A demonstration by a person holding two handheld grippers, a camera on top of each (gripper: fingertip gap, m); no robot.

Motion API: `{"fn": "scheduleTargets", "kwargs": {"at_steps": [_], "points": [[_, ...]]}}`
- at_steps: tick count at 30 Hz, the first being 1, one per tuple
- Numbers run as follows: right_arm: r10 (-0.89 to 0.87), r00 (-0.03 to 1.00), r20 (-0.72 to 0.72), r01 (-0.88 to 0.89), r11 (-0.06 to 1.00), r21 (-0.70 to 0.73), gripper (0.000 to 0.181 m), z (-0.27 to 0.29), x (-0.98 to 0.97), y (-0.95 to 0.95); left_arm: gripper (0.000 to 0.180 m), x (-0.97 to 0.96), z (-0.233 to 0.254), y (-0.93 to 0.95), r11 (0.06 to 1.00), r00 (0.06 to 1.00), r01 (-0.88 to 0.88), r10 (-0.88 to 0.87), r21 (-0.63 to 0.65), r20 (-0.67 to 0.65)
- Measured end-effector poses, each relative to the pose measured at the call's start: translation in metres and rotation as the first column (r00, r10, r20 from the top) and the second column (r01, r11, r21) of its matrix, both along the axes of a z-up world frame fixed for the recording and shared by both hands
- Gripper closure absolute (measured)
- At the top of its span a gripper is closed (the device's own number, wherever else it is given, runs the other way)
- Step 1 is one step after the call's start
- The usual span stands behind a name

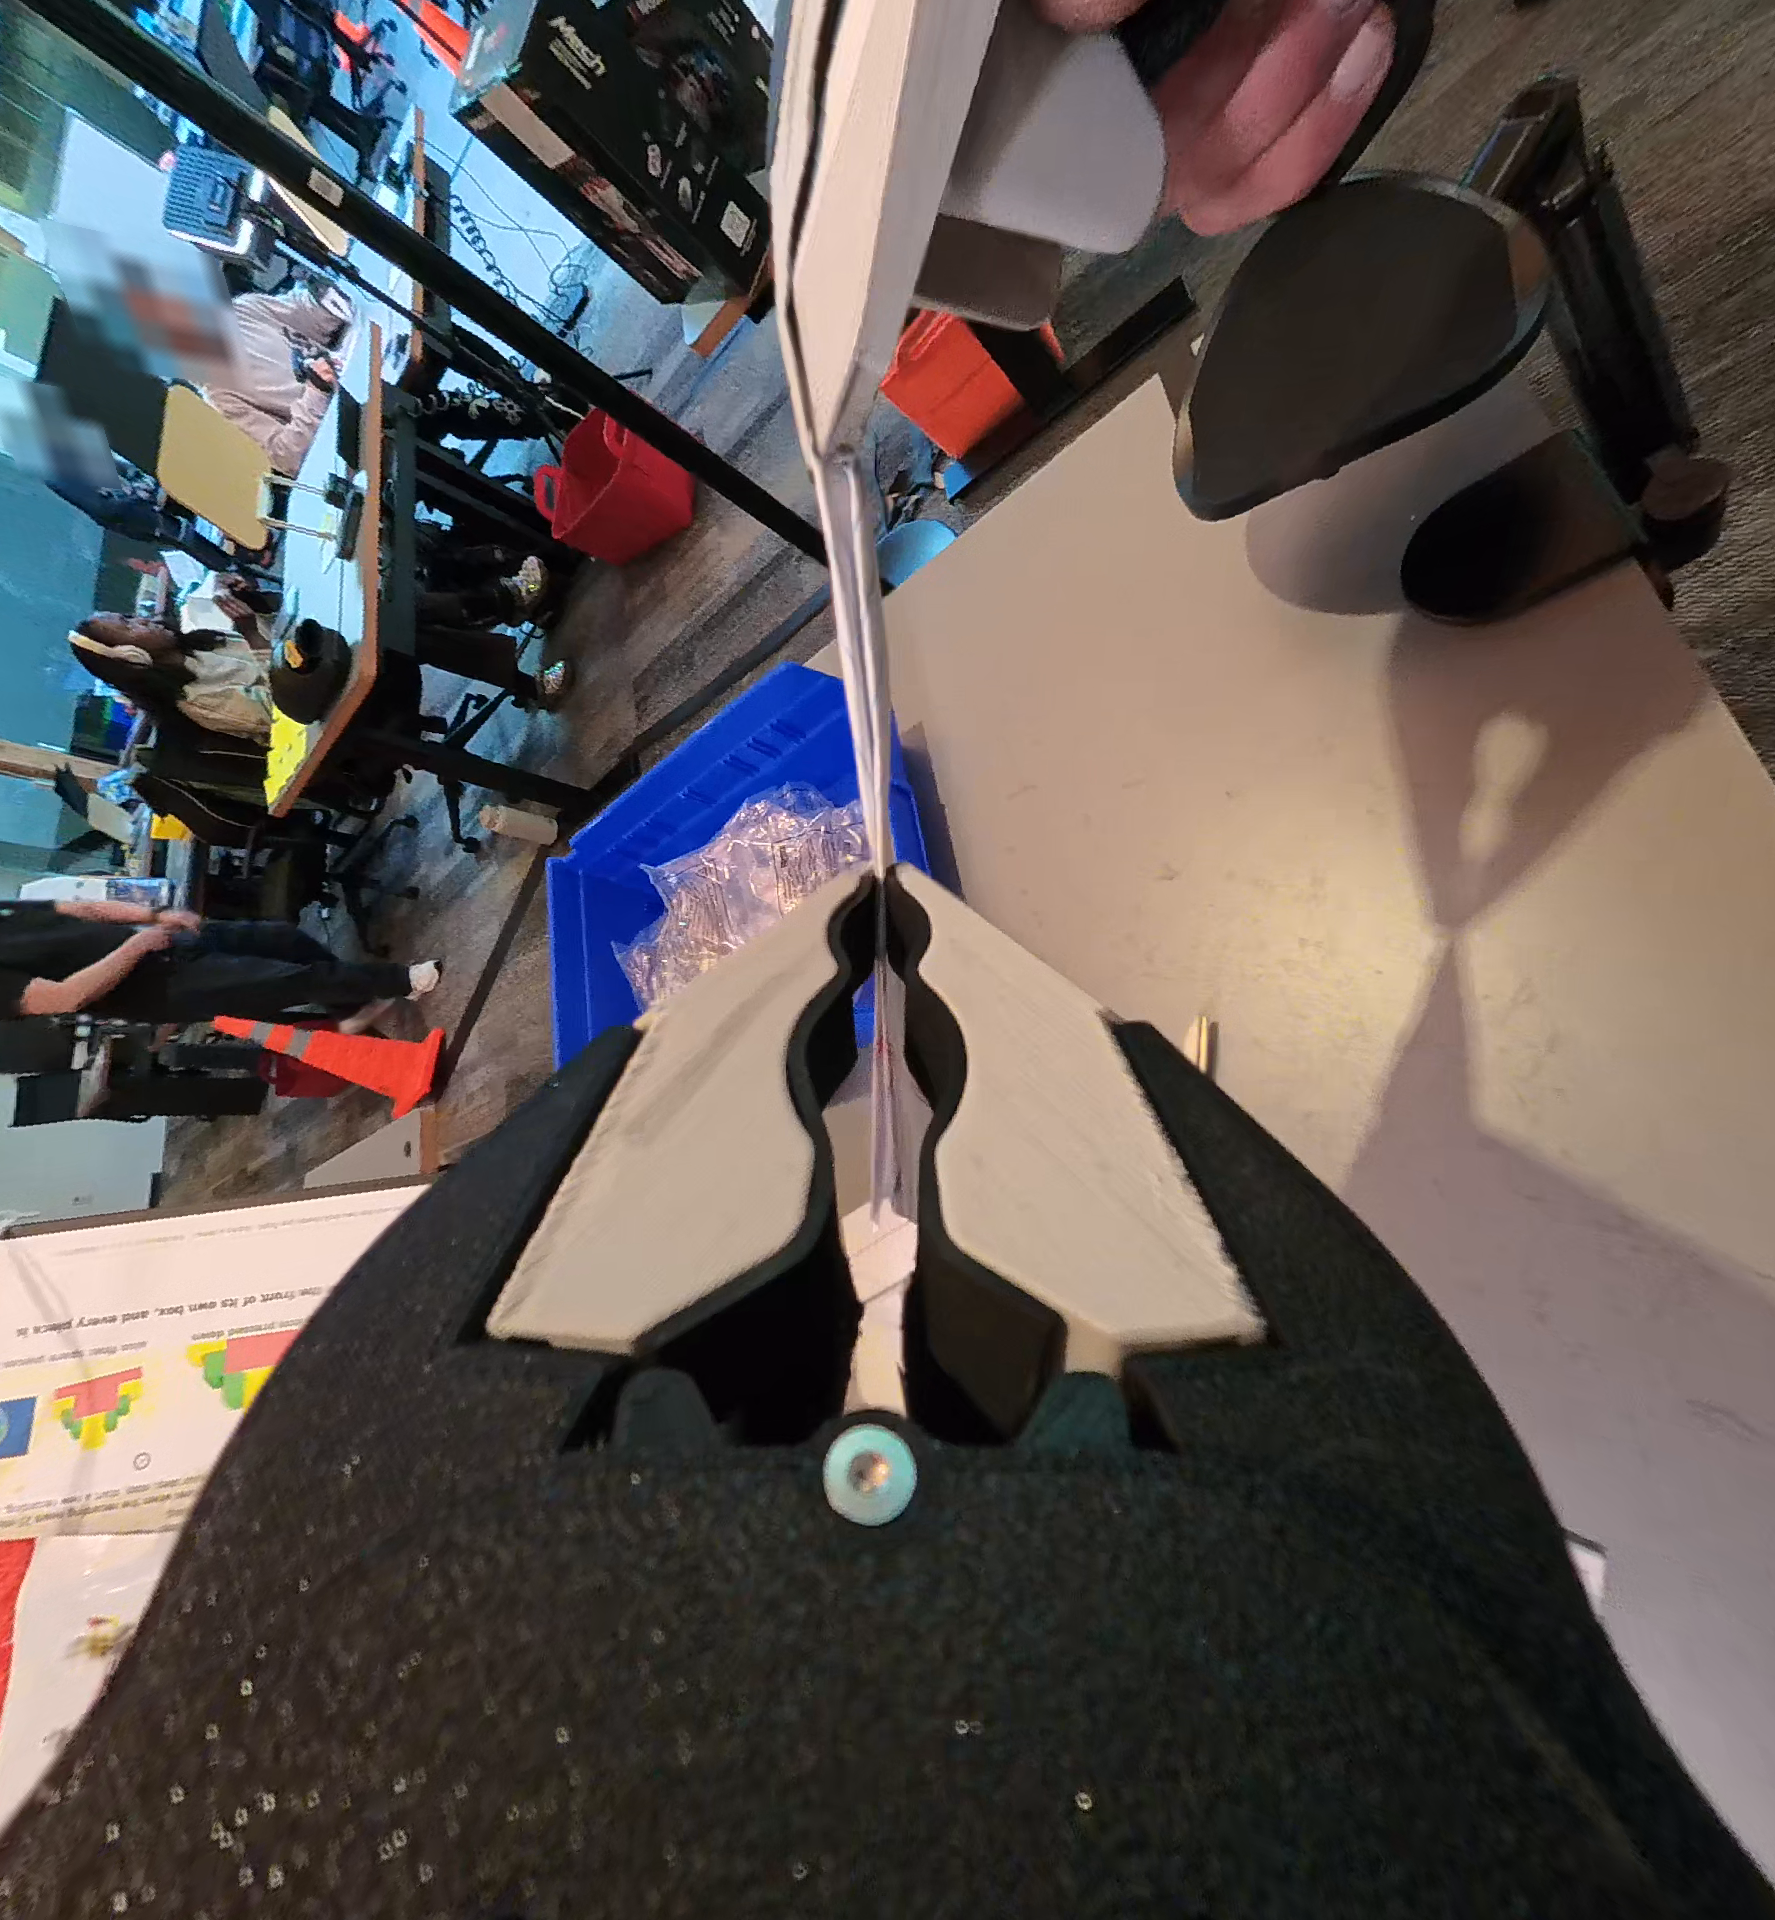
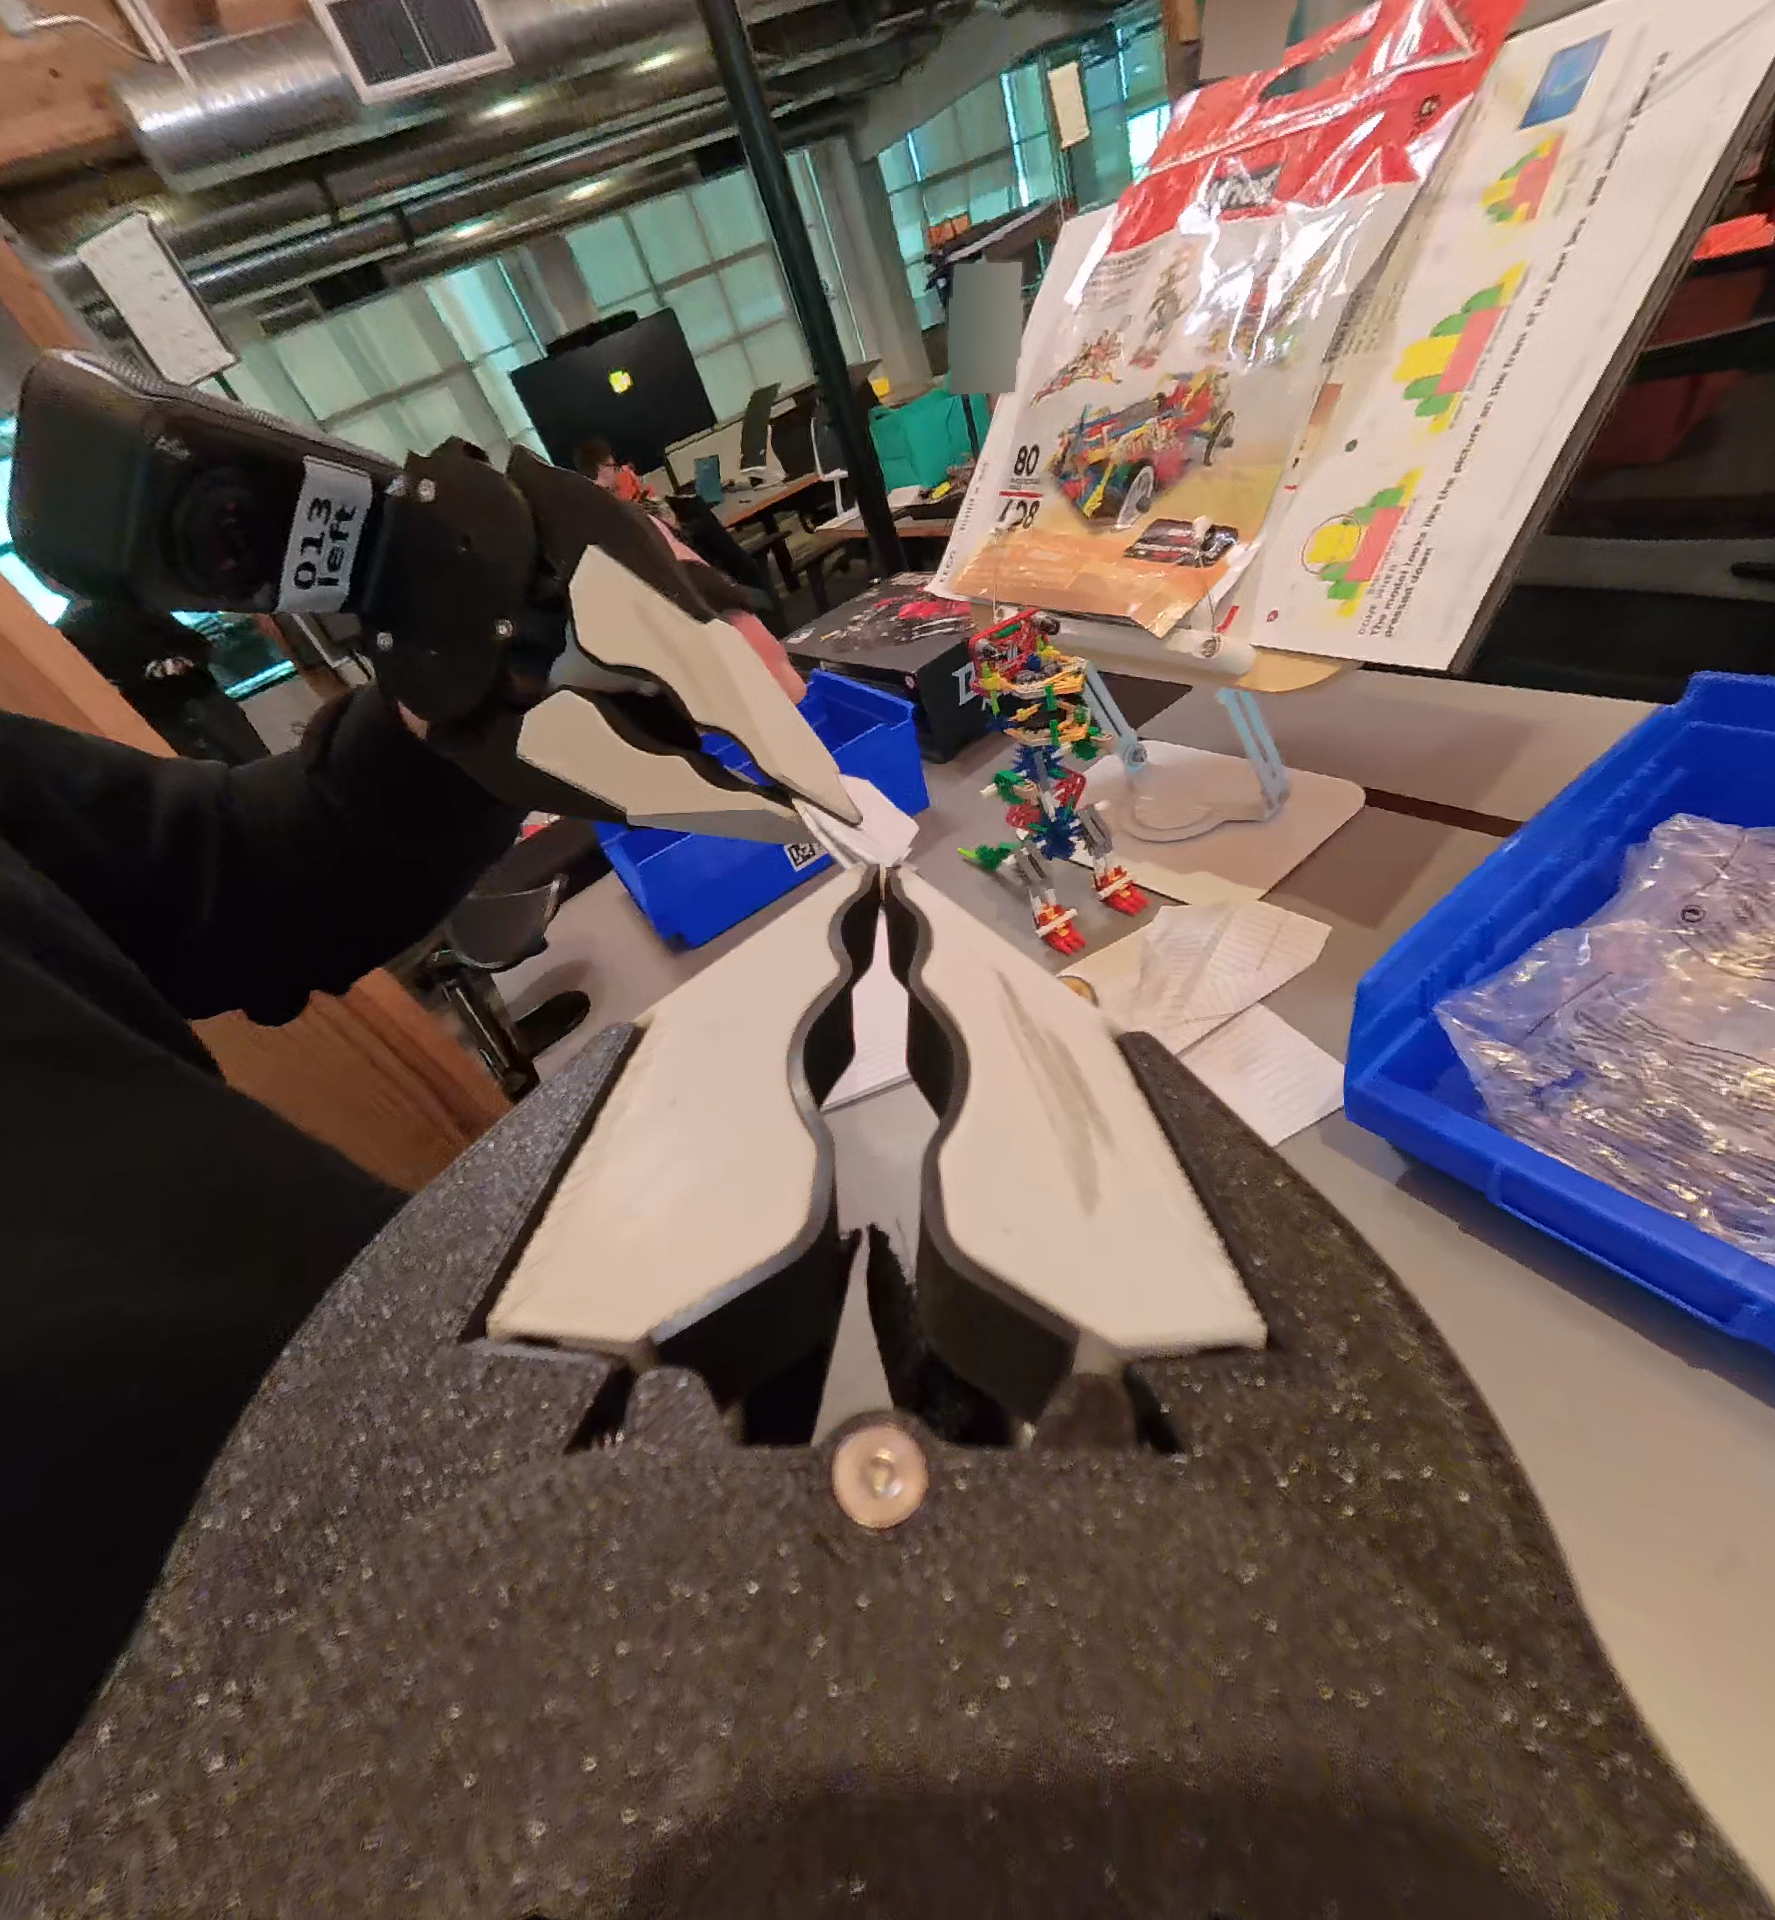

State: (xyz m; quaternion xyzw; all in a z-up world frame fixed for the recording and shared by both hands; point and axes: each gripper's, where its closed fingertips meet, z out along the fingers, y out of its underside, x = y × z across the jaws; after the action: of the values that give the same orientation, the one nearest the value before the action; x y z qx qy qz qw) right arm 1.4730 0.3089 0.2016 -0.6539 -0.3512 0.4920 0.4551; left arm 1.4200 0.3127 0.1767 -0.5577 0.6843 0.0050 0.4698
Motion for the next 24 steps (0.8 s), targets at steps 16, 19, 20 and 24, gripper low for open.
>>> {"fn": "scheduleTargets", "kwargs": {"at_steps": [16, 19, 20, 24], "points": [[-0.144, 0.988, 0.055, 0.142, 0.989, 0.045, 0.181, -0.008, 0.012, 0.016, 0.180, 0.006, 0.007, 0.010, 1.000, 1.000, -0.005, 0.005, 0.006, -0.001], [-0.147, 0.986, 0.078, 0.141, 0.987, 0.075, 0.181, -0.007, 0.013, 0.018, 0.180, 0.008, 0.008, 0.012, 1.000, 1.000, 0.007, -0.007, 0.001, -0.011], [-0.152, 0.983, 0.102, 0.142, 0.985, 0.098, 0.181, -0.007, 0.016, 0.019, 0.180, 0.007, 0.010, 0.012, 1.000, 1.000, 0.007, -0.007, -0.006, -0.021], [-0.228, 0.964, 0.136, 0.207, 0.966, 0.154, 0.181, -0.001, 0.043, 0.034, 0.180, -0.005, 0.009, 0.016, 0.999, 0.999, -0.007, 0.005, -0.045, -0.051]]}}
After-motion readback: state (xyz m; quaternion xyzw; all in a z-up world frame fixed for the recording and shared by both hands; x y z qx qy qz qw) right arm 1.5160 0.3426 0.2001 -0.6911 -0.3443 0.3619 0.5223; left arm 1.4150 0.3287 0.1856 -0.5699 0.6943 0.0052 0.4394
